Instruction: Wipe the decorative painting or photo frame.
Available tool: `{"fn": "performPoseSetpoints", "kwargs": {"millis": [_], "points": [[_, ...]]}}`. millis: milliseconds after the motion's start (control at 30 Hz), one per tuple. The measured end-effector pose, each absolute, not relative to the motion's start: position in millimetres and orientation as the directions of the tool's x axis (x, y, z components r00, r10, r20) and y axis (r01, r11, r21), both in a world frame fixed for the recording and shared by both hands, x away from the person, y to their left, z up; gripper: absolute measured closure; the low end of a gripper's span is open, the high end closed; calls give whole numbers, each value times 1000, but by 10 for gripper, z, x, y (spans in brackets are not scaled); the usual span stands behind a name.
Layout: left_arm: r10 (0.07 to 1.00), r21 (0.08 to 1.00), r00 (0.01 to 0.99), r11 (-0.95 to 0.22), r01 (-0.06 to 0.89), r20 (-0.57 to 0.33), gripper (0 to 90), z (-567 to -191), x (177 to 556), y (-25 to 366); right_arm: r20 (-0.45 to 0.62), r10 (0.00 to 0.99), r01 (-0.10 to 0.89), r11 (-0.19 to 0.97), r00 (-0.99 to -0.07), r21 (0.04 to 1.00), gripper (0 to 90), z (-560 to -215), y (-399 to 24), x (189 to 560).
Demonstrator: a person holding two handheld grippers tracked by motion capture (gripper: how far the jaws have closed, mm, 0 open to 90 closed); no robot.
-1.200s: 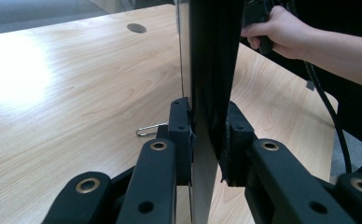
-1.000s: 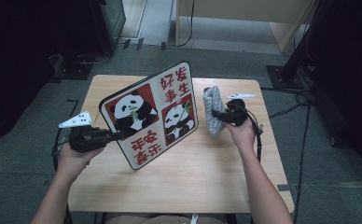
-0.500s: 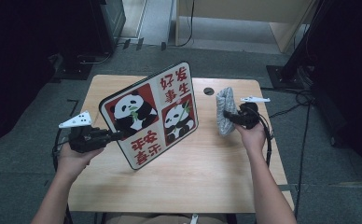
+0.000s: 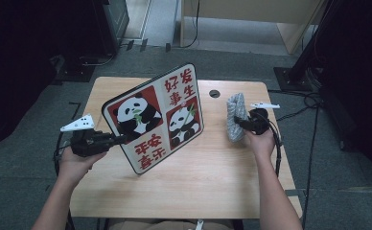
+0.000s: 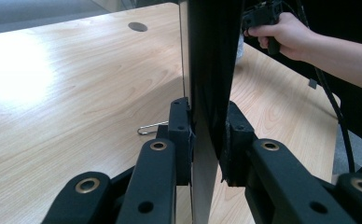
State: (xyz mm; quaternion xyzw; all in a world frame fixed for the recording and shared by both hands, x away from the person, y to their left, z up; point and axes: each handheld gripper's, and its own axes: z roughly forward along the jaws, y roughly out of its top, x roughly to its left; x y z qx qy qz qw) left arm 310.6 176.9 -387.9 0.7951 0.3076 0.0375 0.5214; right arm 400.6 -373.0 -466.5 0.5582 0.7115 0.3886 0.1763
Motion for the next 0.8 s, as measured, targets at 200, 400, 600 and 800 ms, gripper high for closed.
{"fn": "performPoseSetpoints", "kwargs": {"millis": [200, 400, 600, 800], "points": [[527, 852, 809, -268, 451, -262, 781, -3878, 3110, 1767, 182, 940, 658, 57, -289, 751, 639, -4578, -3887, 3929], [528, 851, 808, -268, 451, -262, 781, -3879, 3109, 1769, 171, 949, 682, 59, -264, 729, 637, -4670, -3965, 3927], [528, 851, 807, -267, 453, -264, 780, -3880, 3112, 1772, 169, 946, 702, 79, -276, 708, 627, -4848, -3912, 3998], [529, 850, 807, -270, 452, -261, 780, -3877, 3108, 1772, 149, 946, 692, 99, -289, 715, 595, -4923, -3824, 4045]]}}
